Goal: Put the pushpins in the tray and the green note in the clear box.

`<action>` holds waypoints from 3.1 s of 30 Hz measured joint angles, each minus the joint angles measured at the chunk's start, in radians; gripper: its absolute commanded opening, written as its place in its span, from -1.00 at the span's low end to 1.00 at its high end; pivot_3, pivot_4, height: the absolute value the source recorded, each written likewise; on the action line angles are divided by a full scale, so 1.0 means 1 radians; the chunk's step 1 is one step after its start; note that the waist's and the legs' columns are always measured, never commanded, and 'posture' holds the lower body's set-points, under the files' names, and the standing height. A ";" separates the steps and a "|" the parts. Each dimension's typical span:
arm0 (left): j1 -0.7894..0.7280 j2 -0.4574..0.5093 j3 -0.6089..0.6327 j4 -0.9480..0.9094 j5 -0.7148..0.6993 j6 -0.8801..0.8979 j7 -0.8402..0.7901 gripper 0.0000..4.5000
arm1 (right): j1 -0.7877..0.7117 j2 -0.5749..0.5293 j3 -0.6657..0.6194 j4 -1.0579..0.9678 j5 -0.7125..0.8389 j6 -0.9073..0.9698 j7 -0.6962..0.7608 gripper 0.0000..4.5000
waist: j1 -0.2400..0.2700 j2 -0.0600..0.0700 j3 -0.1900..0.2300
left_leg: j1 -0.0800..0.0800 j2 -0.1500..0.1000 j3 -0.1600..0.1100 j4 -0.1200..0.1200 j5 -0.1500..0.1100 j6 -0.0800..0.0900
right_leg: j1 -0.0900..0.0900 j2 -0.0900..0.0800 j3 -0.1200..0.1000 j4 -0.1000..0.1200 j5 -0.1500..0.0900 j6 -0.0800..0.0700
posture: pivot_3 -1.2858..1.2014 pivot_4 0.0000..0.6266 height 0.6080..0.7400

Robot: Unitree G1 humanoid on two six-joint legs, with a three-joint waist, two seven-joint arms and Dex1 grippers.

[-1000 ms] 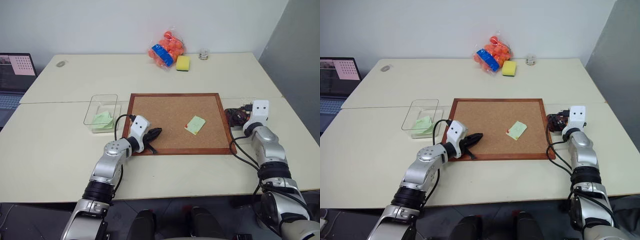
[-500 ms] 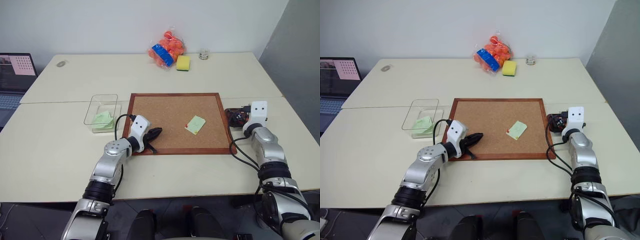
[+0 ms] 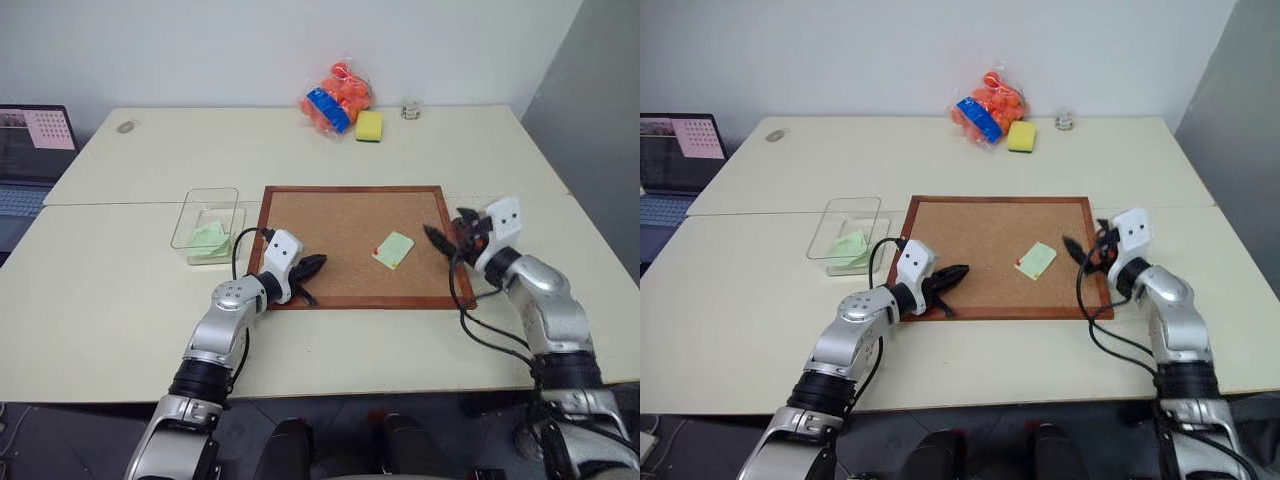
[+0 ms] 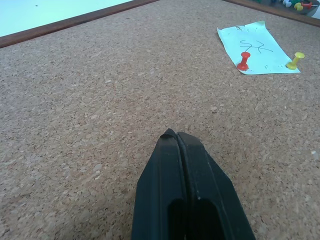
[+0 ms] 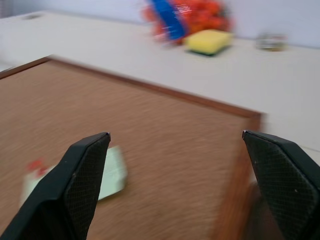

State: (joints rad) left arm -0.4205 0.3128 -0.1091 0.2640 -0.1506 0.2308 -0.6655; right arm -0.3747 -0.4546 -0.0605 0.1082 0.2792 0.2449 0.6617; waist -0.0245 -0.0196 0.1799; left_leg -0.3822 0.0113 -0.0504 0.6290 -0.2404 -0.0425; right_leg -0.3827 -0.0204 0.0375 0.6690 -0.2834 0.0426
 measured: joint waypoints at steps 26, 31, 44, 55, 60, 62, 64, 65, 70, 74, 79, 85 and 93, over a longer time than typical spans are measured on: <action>-0.006 -0.002 -0.002 0.002 0.001 0.001 0.000 -1.00 | -0.005 0.066 0.162 0.134 -0.080 -0.121 0.109 0.22 | 0.000 0.001 0.000 | -0.001 0.000 0.000 -0.001 0.001 0.002 | 0.003 0.000 0.001 -0.008 0.004 0.004 | 0.03 -0.52 1.00; -0.005 -0.002 -0.003 0.001 0.001 0.001 0.000 -1.00 | -0.013 0.074 0.162 0.147 -0.080 -0.124 0.108 -0.19 | 0.000 0.001 0.000 | -0.001 0.000 0.000 -0.001 0.001 0.002 | 0.003 0.000 0.001 -0.008 0.004 0.004 | 0.03 -0.52 1.00; -0.007 -0.003 -0.002 0.004 0.001 0.001 0.000 -1.00 | -0.014 0.070 0.159 0.152 -0.092 -0.133 0.104 -0.98 | 0.000 0.001 0.000 | -0.001 0.000 0.000 -0.001 0.001 0.002 | 0.003 0.000 0.000 -0.008 0.004 0.004 | 0.03 -0.52 1.00; -0.009 -0.004 -0.003 0.005 0.001 0.000 0.000 -1.00 | -0.003 0.073 0.134 0.117 -0.053 -0.125 0.105 -0.98 | 0.001 0.002 0.000 | -0.001 0.000 0.000 -0.001 0.001 0.002 | 0.003 0.000 0.001 -0.008 0.004 0.004 | 0.03 -0.52 1.00; -0.010 -0.005 -0.003 0.006 0.002 0.000 0.001 -1.00 | -0.004 0.073 0.121 0.103 -0.042 -0.125 0.104 -0.98 | 0.002 0.002 0.000 | -0.001 0.000 0.000 -0.001 0.001 0.002 | 0.003 0.000 0.001 -0.008 0.004 0.004 | 0.03 -0.52 1.00; -0.010 -0.005 -0.002 0.007 0.002 -0.001 0.001 -1.00 | -0.004 0.073 0.121 0.101 -0.039 -0.123 0.104 -0.98 | 0.002 0.002 0.000 | -0.001 0.000 0.000 -0.001 0.001 0.002 | 0.003 0.000 0.001 -0.008 0.004 0.004 | 0.03 -0.52 1.00; -0.010 -0.005 -0.003 0.007 0.002 -0.001 0.001 -1.00 | -0.004 0.073 0.121 0.097 -0.036 -0.123 0.104 -0.98 | 0.001 0.002 0.000 | -0.001 0.000 0.000 -0.001 0.001 0.002 | 0.003 0.000 0.001 -0.008 0.004 0.004 | 0.03 -0.52 1.00; -0.010 -0.005 -0.003 0.007 0.002 -0.001 0.001 -1.00 | -0.004 0.073 0.121 0.094 -0.034 -0.123 0.104 -0.98 | 0.001 0.002 0.000 | -0.001 0.000 0.000 -0.001 0.001 0.002 | 0.003 0.000 0.001 -0.008 0.004 0.004 | 0.03 -0.52 1.00; -0.010 -0.005 -0.003 0.007 0.002 -0.001 0.001 -1.00 | -0.004 0.076 0.109 0.090 -0.017 -0.103 0.097 -0.98 | 0.002 0.002 0.000 | -0.001 0.000 0.000 -0.001 0.001 0.002 | 0.003 0.000 0.001 -0.008 0.004 0.004 | 0.03 -0.52 1.00; -0.010 -0.005 -0.004 0.007 0.002 -0.001 0.000 -1.00 | -0.004 0.086 0.051 0.077 0.037 -0.046 0.066 -0.98 | 0.002 0.002 0.000 | -0.001 0.000 0.000 -0.001 0.001 0.002 | 0.003 0.000 0.001 -0.008 0.004 0.004 | 0.03 -0.52 1.00; -0.012 -0.005 -0.005 0.010 0.003 -0.001 -0.001 -1.00 | -0.015 0.090 -0.010 0.067 0.070 0.005 0.014 -0.98 | 0.001 0.002 0.000 | -0.001 0.000 0.000 -0.001 0.001 0.002 | 0.003 0.000 0.001 -0.008 0.004 0.004 | 0.03 -0.52 1.00; -0.016 -0.006 -0.010 0.014 0.004 -0.002 -0.001 -1.00 | -0.117 0.097 -0.058 0.198 0.004 -0.004 -0.153 -0.98 | 0.002 0.002 0.000 | -0.001 -0.001 0.001 -0.001 0.002 0.003 | 0.003 0.000 0.001 -0.008 0.005 0.004 | 0.03 -0.52 1.00; -0.012 -0.005 -0.011 0.003 0.004 -0.002 -0.002 -1.00 | -0.217 0.062 -0.121 0.464 -0.101 -0.088 -0.367 -0.98 | 0.002 0.002 0.000 | -0.001 -0.001 0.002 -0.001 0.002 0.004 | 0.003 -0.001 0.002 -0.008 0.005 0.004 | 0.03 -0.52 1.00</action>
State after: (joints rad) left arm -0.4329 0.3074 -0.1201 0.2670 -0.1466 0.2290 -0.6670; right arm -0.5916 -0.3930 -0.1815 0.5722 0.1782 0.1571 0.2950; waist -0.0226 -0.0176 0.1800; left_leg -0.3835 0.0104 -0.0484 0.6281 -0.2382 -0.0389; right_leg -0.3799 -0.0212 0.0397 0.6611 -0.2785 0.0462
